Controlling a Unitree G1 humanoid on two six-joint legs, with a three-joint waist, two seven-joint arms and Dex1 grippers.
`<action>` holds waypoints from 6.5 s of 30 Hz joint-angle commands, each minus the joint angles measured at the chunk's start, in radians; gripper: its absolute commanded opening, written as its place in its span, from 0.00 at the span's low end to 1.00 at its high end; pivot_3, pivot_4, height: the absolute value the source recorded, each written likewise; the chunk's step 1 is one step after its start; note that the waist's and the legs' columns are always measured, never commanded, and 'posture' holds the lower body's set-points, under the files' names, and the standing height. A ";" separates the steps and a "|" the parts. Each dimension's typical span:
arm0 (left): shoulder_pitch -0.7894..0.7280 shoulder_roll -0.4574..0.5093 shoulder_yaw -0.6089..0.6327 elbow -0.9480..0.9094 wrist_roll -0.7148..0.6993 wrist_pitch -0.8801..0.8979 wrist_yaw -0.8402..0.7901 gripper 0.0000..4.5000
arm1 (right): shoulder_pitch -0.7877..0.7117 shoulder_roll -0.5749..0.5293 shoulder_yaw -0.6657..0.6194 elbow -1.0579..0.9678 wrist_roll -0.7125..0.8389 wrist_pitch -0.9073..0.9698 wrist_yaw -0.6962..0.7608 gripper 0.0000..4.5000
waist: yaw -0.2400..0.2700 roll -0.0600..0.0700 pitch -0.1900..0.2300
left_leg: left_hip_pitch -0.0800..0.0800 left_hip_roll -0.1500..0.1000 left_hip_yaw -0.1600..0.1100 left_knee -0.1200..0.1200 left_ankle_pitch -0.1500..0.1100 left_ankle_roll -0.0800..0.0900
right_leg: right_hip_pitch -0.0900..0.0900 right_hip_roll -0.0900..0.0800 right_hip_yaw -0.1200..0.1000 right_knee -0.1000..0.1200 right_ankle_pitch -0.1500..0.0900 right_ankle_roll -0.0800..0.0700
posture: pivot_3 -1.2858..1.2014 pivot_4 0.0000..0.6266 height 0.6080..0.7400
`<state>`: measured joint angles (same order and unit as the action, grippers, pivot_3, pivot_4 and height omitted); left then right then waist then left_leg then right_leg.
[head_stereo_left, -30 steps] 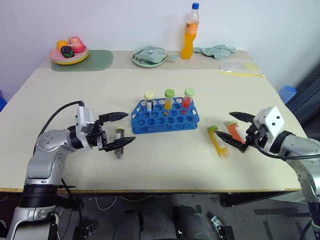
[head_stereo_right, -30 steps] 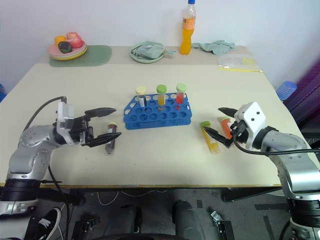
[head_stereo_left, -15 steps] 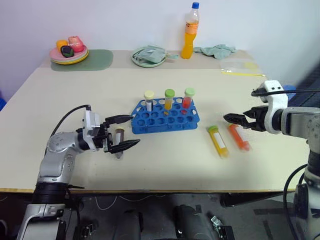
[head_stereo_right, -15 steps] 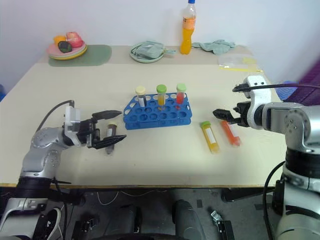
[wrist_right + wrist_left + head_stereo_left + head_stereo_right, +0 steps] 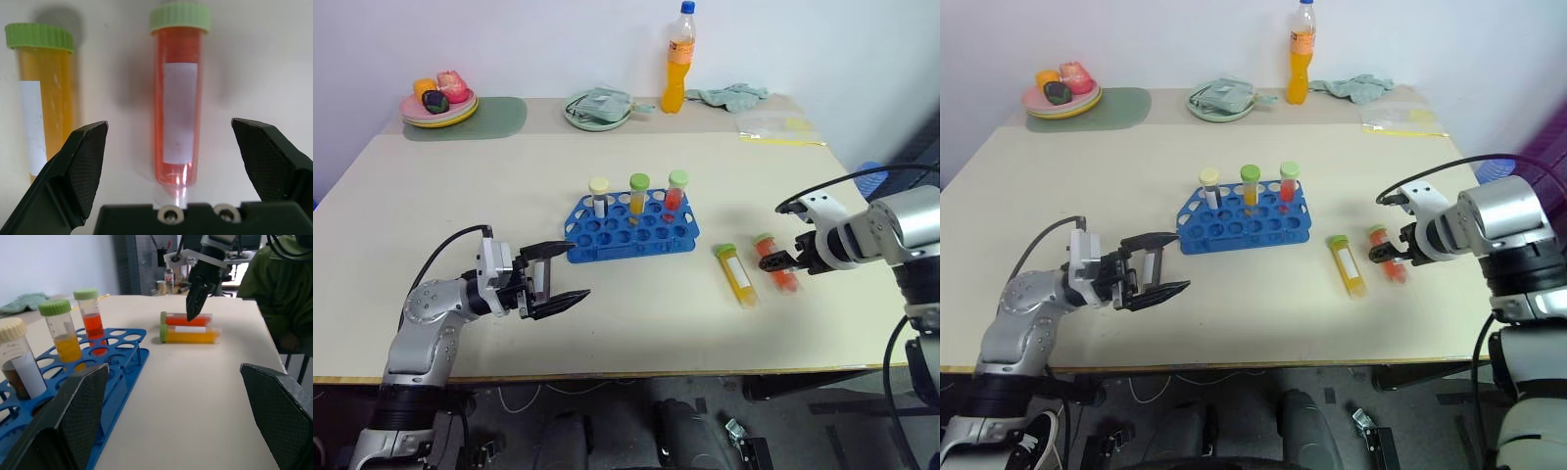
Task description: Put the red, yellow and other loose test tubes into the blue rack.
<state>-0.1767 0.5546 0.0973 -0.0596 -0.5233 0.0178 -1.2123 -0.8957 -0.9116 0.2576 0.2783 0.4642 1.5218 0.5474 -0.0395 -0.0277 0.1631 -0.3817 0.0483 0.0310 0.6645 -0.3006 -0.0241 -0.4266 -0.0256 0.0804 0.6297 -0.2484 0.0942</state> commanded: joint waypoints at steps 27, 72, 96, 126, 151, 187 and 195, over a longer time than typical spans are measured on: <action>0.025 0.039 0.045 -0.103 -0.030 0.032 0.079 1.00 | -0.113 0.091 0.049 0.204 -0.230 -0.242 0.213 0.18 | -0.005 0.001 0.001 | 0.000 0.000 0.000 0.000 0.000 0.000 | 0.000 0.000 0.000 0.000 0.000 0.000 | 0.52 0.24 1.00; -0.072 0.108 0.095 -0.029 -0.054 0.077 0.050 1.00 | 0.530 0.859 -0.267 -0.116 -0.365 -1.796 -0.252 0.18 | -0.006 0.002 0.000 | 0.001 0.000 -0.003 0.000 0.000 -0.001 | 0.001 0.000 -0.003 0.002 0.000 0.001 | 0.52 0.24 1.00; -0.077 0.123 0.100 -0.076 -0.051 0.120 0.080 1.00 | 0.511 0.862 -0.236 -0.059 -0.373 -1.790 -0.260 0.18 | -0.007 0.002 0.000 | 0.002 0.000 -0.003 0.000 0.000 -0.001 | 0.002 0.001 -0.003 0.003 0.001 0.001 | 0.52 0.24 1.00; -0.085 0.049 0.054 -0.005 -0.018 0.052 0.052 1.00 | 0.503 0.170 -0.474 -0.743 0.255 -0.326 -0.184 0.97 | -0.007 0.002 0.001 | 0.004 0.000 -0.003 0.000 0.000 0.000 | 0.004 0.001 -0.001 0.001 0.000 0.000 | 0.52 0.24 1.00; 0.007 0.005 0.042 -0.062 -0.002 -0.008 0.088 1.00 | 0.072 0.154 -0.136 -0.212 0.574 0.093 -0.671 0.97 | -0.003 0.001 0.000 | -0.005 0.000 -0.002 0.001 0.000 0.001 | -0.002 0.000 -0.001 -0.001 0.000 0.000 | 0.52 0.24 1.00; -0.018 0.042 0.081 -0.015 -0.016 -0.012 0.080 1.00 | 0.557 0.306 -0.196 -0.860 0.310 -0.872 -0.266 0.17 | -0.005 -0.002 -0.002 | -0.006 0.001 -0.006 0.001 -0.001 0.002 | 0.000 0.001 -0.006 -0.004 0.000 0.001 | 0.52 0.24 1.00; -0.012 0.101 0.116 -0.011 -0.052 0.024 0.037 1.00 | 0.467 0.647 0.071 -0.452 -0.246 -1.418 -0.313 0.17 | -0.007 -0.002 -0.002 | -0.003 0.002 -0.005 0.001 -0.001 0.002 | -0.002 0.002 -0.005 0.001 0.000 0.001 | 0.52 0.24 1.00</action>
<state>-0.1885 0.6379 0.1840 -0.0591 -0.5586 0.0422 -1.1583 -0.4054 -0.2833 0.3148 -0.2066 0.3112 0.2271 0.2513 -0.0466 -0.0297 0.1613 -0.3852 0.0499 0.0256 0.6652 -0.3017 -0.0220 -0.4285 -0.0234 0.0751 0.6307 -0.2483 0.0946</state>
